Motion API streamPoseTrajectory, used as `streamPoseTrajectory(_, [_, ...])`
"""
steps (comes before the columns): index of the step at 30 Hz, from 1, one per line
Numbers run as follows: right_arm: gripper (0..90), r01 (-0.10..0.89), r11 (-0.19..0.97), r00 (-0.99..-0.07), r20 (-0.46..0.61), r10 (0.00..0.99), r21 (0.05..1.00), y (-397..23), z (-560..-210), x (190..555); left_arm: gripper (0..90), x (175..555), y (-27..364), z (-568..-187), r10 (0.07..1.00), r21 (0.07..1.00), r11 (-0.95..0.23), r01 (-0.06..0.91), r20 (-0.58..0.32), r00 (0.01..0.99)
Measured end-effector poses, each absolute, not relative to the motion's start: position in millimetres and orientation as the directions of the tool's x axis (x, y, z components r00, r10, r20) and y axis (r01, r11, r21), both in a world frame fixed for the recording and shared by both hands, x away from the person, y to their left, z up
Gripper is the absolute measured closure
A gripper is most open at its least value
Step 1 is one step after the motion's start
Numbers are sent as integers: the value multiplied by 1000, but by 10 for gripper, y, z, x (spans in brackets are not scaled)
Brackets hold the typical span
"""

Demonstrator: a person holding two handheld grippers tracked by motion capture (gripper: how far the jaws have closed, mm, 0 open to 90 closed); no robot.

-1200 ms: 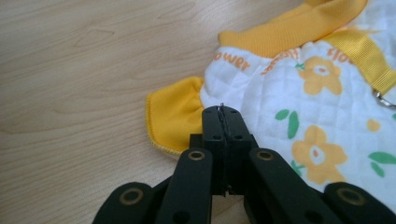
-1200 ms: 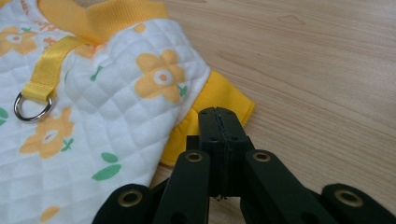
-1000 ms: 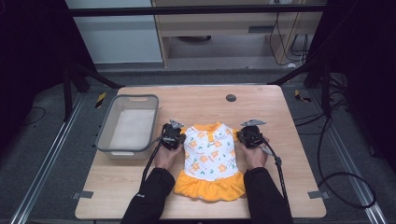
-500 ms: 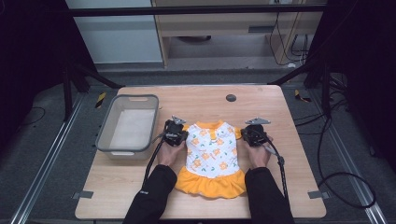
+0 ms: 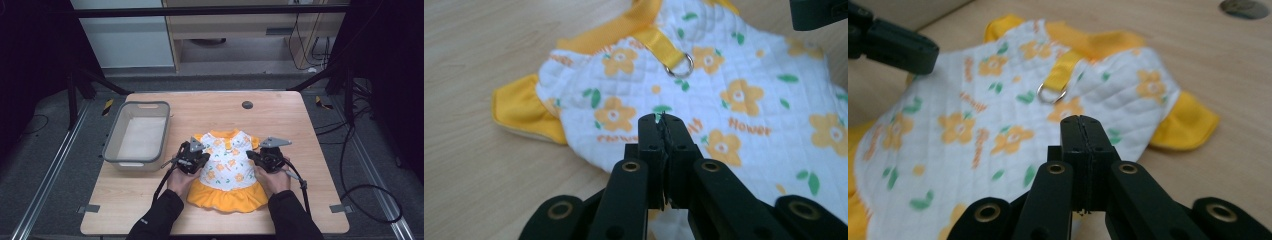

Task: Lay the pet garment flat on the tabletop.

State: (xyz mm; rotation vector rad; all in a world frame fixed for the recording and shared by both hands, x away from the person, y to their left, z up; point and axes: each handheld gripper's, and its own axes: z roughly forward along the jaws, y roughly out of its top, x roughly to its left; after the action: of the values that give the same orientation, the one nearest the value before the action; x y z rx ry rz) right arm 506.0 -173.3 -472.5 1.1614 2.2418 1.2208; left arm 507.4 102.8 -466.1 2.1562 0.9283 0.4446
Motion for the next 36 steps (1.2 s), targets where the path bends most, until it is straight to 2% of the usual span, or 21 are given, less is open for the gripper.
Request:
streamPoseTrajectory(8, [900,552,357,-596,57,801,754,-1730,-4949,5011,877,5044,1043,-4896,737,687,-522,506,64,673])
streamPoseTrajectory(12, [900,567,363,-586,53,808,739,-1736,-5015,5026,868,5042,1065,-4928,741,700,-505,505,51,670])
streamPoseTrajectory(17, [900,550,340,-589,65,806,762,-1736,-4958,4989,806,4991,1126,-4833,743,730,-476,491,35,668])
streamPoseTrajectory(22, [898,510,263,-571,94,815,819,-1860,-4768,4889,714,4851,1274,-4672,734,759,-455,466,24,678])
streamPoseTrajectory(25, [852,485,232,-559,95,824,843,-1964,-4680,4820,665,4740,1397,-4606,729,777,-439,451,15,684])
streamPoseTrajectory(32, [684,476,219,-527,77,846,852,-2195,-4660,4626,547,4469,1700,-4579,725,802,-407,437,-7,689])
streamPoseTrajectory(36, [544,484,190,-498,90,863,854,-2300,-4673,4537,473,4346,1851,-4585,737,811,-393,433,-4,676])
